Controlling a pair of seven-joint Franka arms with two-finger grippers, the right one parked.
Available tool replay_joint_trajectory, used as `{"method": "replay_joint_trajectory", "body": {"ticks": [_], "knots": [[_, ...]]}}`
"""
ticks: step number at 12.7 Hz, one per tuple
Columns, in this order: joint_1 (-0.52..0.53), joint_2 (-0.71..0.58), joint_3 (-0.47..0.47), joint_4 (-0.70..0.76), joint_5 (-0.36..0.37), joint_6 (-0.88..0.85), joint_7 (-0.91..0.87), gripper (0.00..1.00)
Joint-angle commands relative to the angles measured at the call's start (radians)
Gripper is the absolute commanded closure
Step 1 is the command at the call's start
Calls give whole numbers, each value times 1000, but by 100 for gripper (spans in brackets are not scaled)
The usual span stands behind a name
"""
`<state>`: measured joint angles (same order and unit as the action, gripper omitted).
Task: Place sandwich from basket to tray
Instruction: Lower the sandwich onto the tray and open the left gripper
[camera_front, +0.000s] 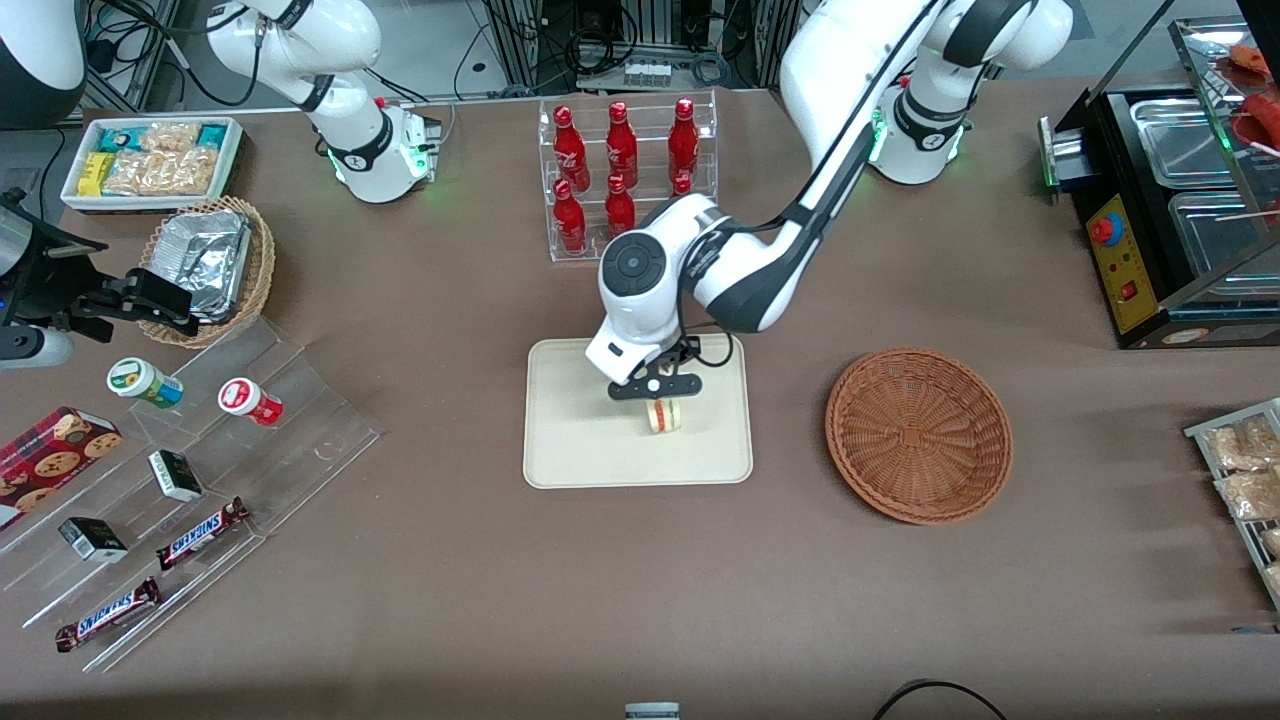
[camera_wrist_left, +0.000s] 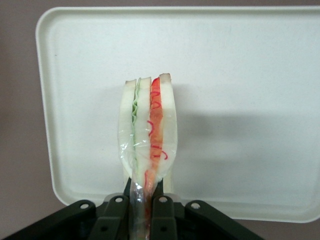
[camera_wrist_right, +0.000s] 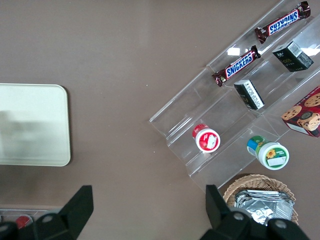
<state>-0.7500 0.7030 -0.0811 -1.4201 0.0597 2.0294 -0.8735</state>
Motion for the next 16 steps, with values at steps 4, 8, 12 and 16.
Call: {"method": "replay_joint_trajectory", "body": {"ticks": [4,8,12,16], "knots": [[-14,44,11,37,17,49,71,100],[-15,73,9,40,15,51,68,100],[-6,64,11,43,5,48,59,7],[1,-74,14,46,-17,-121,53,1]]}}
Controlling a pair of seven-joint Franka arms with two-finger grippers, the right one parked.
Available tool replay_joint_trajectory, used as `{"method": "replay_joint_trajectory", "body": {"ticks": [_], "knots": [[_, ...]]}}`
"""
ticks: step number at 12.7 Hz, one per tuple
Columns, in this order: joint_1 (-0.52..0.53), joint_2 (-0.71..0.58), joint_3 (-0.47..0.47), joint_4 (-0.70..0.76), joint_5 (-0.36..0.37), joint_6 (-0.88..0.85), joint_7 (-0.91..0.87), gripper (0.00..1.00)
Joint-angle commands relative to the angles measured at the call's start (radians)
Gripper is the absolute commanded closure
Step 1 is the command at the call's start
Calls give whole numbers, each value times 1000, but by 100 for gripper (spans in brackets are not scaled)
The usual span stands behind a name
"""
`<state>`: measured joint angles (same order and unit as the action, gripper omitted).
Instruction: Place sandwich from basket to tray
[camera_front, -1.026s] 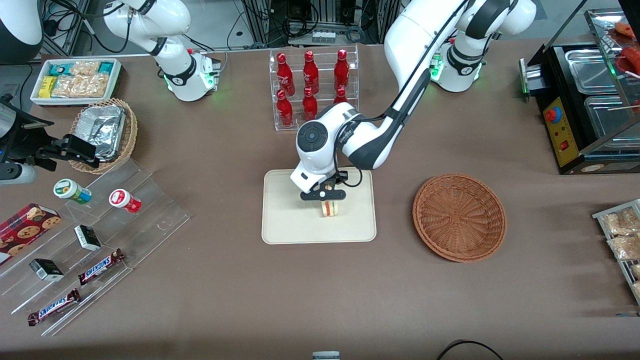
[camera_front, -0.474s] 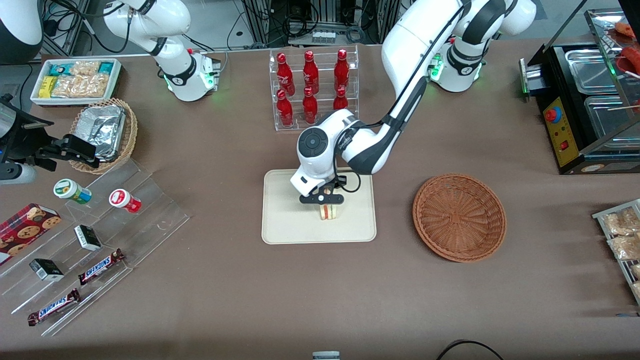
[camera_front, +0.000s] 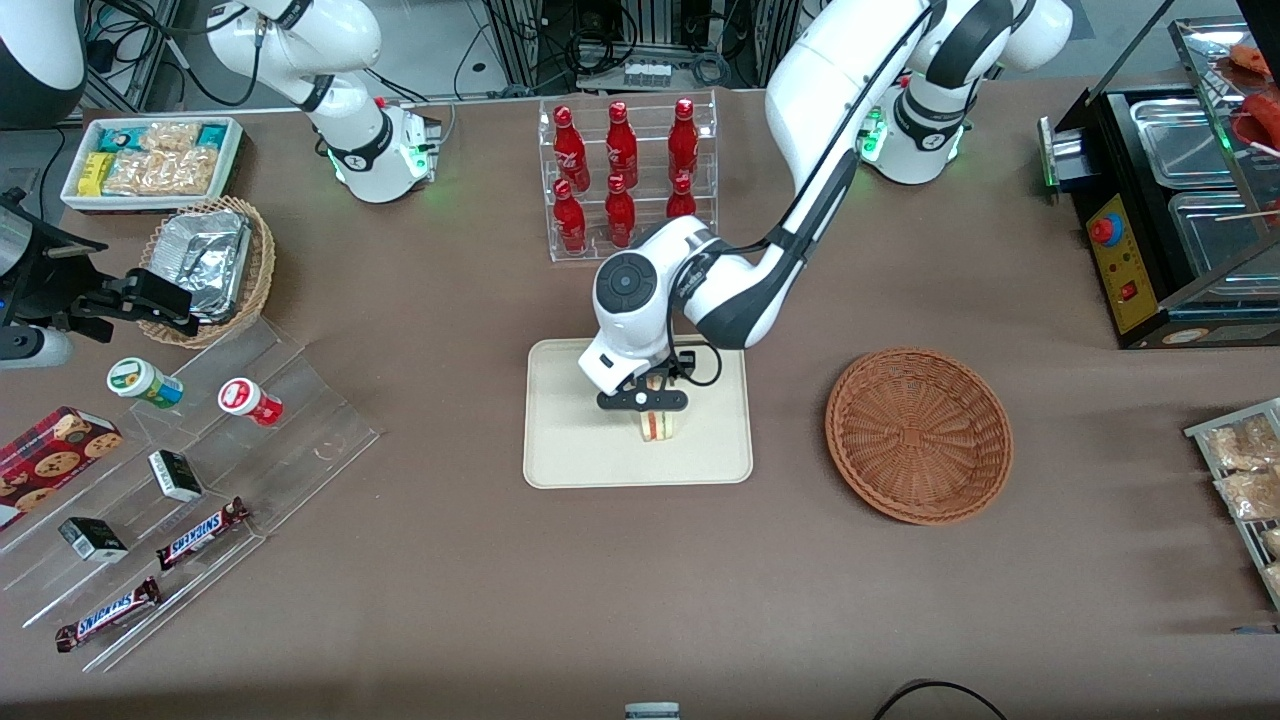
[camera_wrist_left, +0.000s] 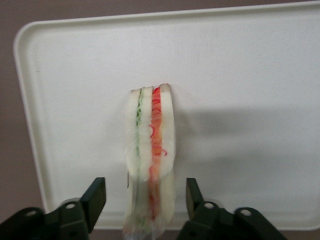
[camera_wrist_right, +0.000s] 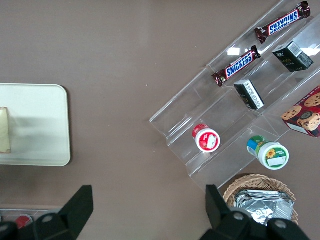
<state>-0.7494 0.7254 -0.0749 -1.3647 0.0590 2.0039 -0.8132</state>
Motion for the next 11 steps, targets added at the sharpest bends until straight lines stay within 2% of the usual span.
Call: {"method": "replay_joint_trajectory", "body": {"ticks": [1,5,7,9,11], "knots": [[4,-153,12,-14,-40,-140,-9,1],[4,-383,128,-19,-67,-409,-9,1],[4,-505,248,-28,-115,-488,5,1],[4,-595,346,-49,-116,-543,12,1],[2,-676,453,-91,-111,-579,142,1]]}}
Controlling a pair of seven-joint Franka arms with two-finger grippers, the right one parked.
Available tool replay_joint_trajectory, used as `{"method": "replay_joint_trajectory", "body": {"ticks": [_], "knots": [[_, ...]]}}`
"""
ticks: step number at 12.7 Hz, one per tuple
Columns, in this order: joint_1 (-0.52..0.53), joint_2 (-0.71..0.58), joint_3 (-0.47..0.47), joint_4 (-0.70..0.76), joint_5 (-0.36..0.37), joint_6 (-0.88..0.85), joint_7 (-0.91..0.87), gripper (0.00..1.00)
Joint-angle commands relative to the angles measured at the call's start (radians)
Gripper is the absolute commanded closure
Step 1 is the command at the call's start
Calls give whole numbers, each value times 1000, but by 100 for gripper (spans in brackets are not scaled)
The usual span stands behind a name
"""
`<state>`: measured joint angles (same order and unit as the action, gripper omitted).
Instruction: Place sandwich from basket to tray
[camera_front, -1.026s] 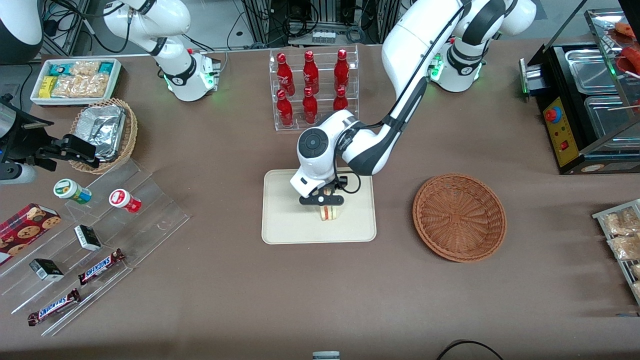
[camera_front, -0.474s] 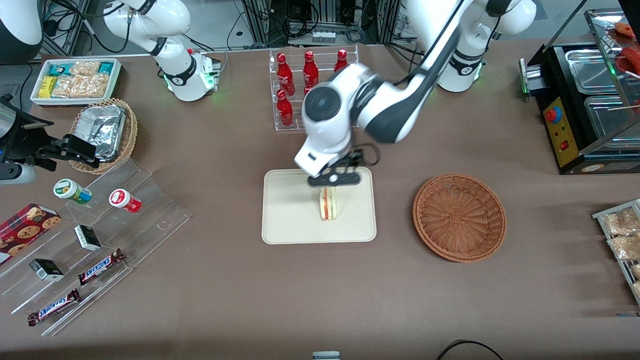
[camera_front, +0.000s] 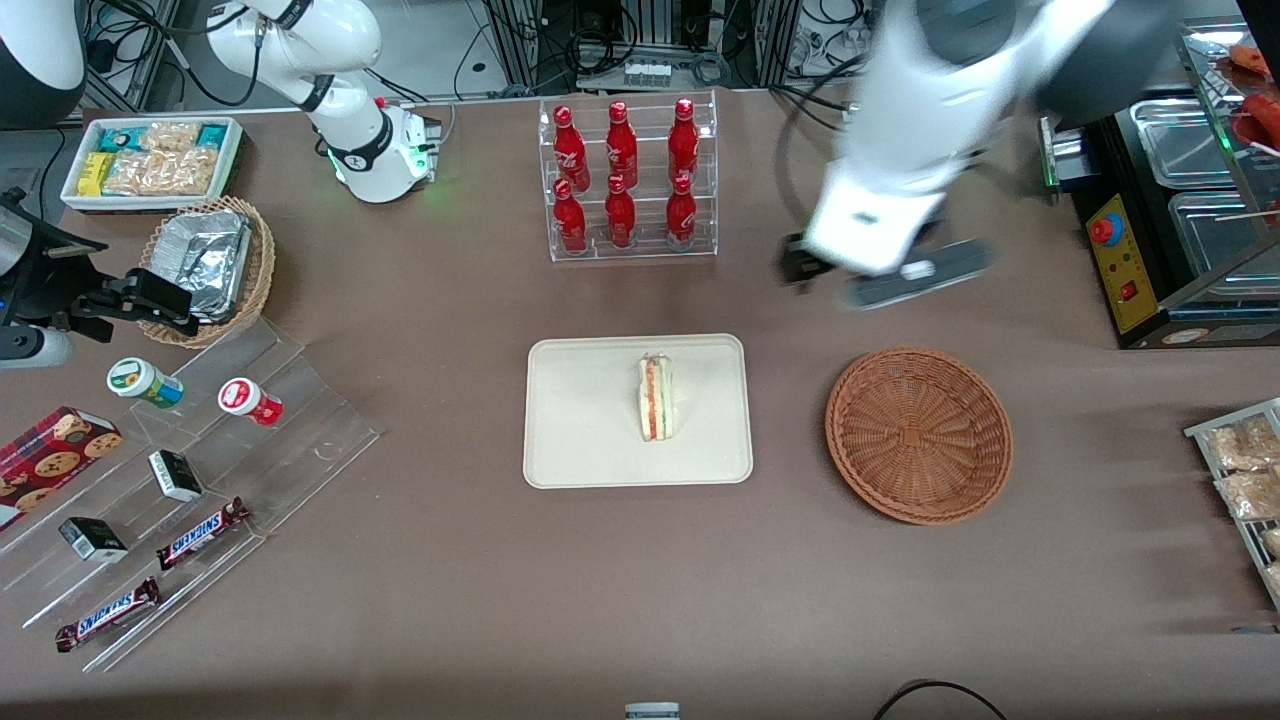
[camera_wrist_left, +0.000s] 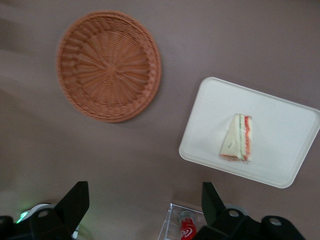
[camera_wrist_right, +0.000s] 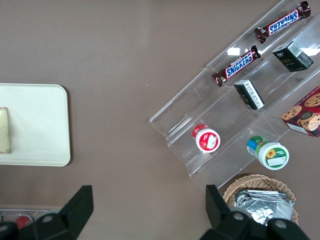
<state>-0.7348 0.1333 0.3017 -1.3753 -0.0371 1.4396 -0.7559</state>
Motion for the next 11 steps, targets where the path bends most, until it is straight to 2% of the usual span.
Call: {"method": "replay_joint_trajectory", "body": {"ticks": [1,3,6,11], "knots": [[-12,-108,124,-87,-15,-45,164,1],[-12,-123,210,-79,-9,-80,262,1],[-12,-123,238,-84,46,-70,271,1],[-11,-93,295,-99,46,-15,362,1]]}}
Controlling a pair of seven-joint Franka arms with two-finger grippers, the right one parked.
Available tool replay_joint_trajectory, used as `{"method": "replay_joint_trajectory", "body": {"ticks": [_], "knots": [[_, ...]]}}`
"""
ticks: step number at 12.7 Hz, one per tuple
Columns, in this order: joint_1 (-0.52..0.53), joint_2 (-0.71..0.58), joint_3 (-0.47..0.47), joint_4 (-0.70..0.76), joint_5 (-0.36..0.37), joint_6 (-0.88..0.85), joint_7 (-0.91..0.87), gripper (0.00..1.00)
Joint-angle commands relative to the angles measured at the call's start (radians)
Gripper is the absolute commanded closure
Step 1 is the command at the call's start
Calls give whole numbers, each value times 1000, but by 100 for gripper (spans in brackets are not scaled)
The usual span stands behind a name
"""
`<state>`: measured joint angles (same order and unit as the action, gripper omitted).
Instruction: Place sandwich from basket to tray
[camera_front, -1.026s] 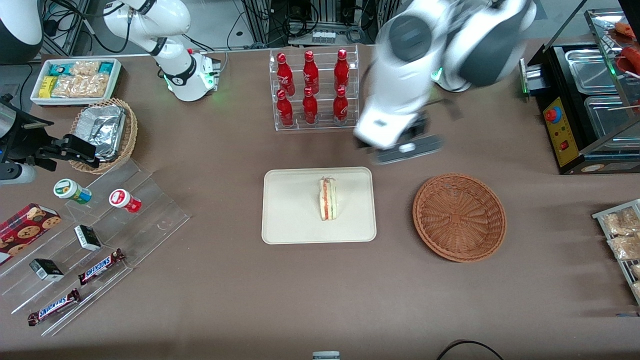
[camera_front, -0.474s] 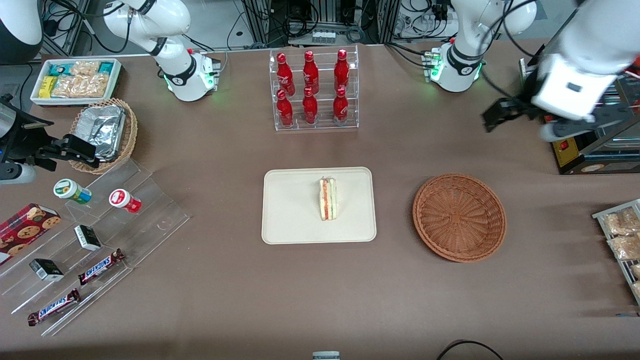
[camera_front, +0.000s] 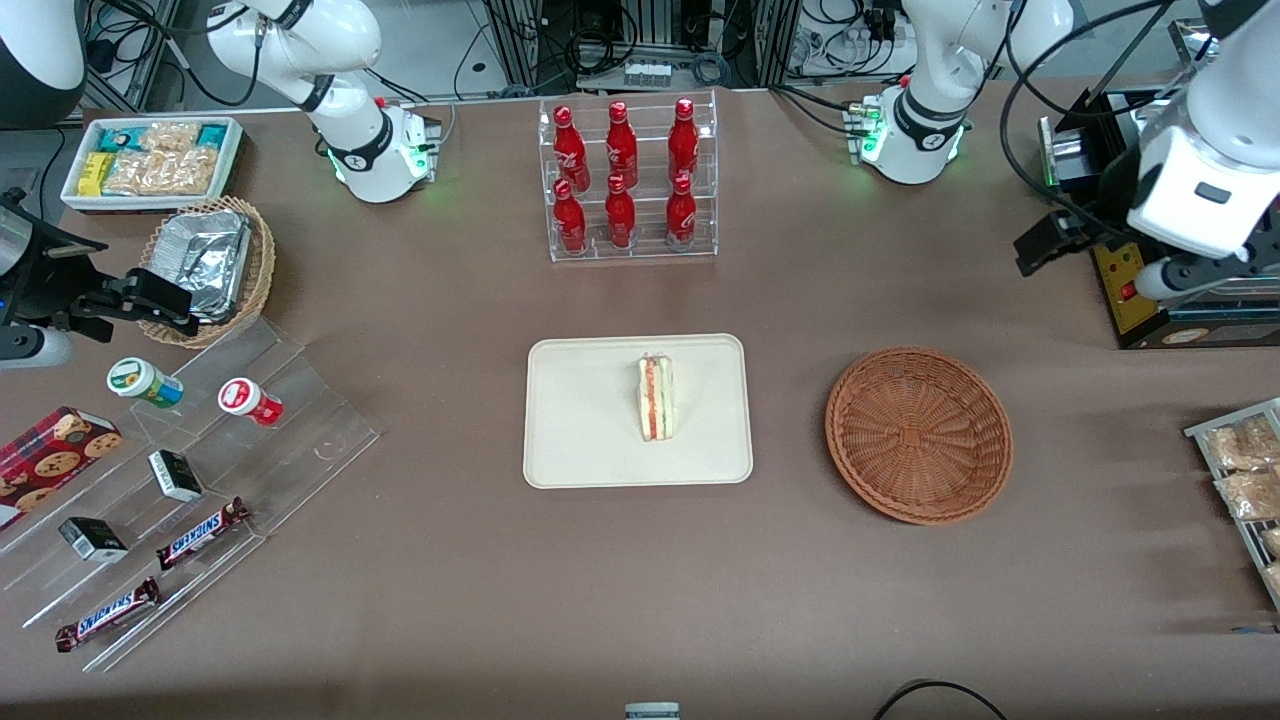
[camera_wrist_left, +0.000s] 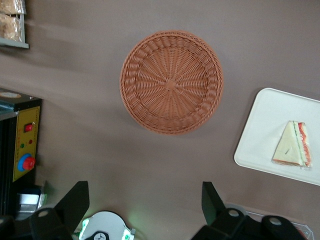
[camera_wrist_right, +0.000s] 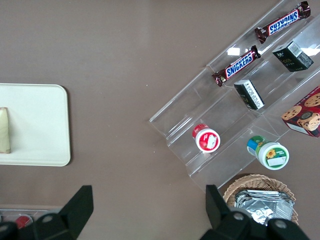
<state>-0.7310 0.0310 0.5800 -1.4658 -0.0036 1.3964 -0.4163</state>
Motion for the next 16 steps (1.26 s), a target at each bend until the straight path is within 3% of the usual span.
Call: {"method": "replay_joint_trajectory", "body": {"ticks": [1,3,4,6,9,12,13,16], "knots": [[-13,23,17,-8,11,44,22,1],[-10,35,18,-4,14,52,24,1],[71,41,-2,-2,2,59,31,1],[349,35,-269,2,-9,58,94,1],[522,12,-399,-4,-15,39,160,1],[750,-31,-613,-40,-16,3,269,1],[790,-31,-658,-39,-18,3,269,1],[785,-115,-667,-126,-18,10,271,1]]}}
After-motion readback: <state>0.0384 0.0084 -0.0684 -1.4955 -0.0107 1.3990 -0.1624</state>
